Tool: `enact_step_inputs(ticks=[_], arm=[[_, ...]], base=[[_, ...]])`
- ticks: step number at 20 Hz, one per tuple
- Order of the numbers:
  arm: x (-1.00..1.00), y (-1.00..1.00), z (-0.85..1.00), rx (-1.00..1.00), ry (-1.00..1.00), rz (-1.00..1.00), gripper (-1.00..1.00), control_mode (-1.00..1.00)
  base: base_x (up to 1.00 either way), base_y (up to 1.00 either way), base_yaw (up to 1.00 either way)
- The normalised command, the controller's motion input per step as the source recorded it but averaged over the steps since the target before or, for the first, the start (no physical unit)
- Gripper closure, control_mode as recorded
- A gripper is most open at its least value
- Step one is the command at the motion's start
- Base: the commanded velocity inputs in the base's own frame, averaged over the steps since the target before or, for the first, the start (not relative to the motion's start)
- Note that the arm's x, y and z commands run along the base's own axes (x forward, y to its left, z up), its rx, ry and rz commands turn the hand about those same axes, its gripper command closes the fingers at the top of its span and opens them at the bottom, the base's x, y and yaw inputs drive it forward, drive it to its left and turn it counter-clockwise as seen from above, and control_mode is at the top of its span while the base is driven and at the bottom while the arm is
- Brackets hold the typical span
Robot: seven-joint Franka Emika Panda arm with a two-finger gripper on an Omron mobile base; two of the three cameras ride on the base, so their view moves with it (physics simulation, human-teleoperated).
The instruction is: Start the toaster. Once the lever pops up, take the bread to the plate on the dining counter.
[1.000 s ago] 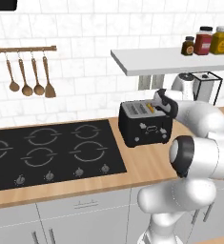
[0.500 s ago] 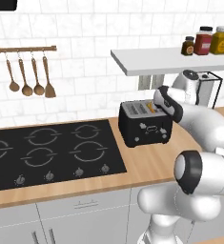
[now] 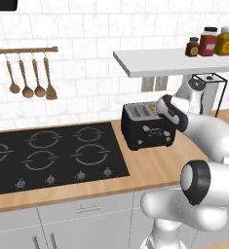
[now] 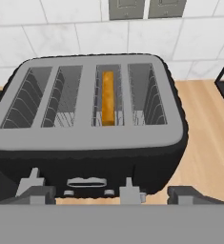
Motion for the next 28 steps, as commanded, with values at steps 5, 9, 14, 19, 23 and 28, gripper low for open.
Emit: enact_step_inputs(ticks=[5, 9, 14, 19, 23, 28], arm=[[0.0, 0.0, 0.0, 0.0, 0.0, 0.0, -1.0, -1.0], [0.0, 0.0, 0.0, 0.0, 0.0, 0.0, -1.0, -1.0], [0.0, 0.0, 0.0, 0.0, 0.0, 0.0, -1.0, -1.0], [0.0, 0.0, 0.0, 0.0, 0.0, 0.0, -1.0, -1.0], [0.0, 0.0, 0.0, 0.0, 0.0, 0.0, -1.0, -1.0], [0.0, 0.0, 0.0, 0.0, 0.0, 0.0, -1.0, -1.0]], base=[[0.0, 0.0, 0.0], [0.0, 0.0, 0.0], [0.0, 0.0, 0.0], [0.0, 0.0, 0.0], [0.0, 0.0, 0.0], [0.0, 0.0, 0.0]])
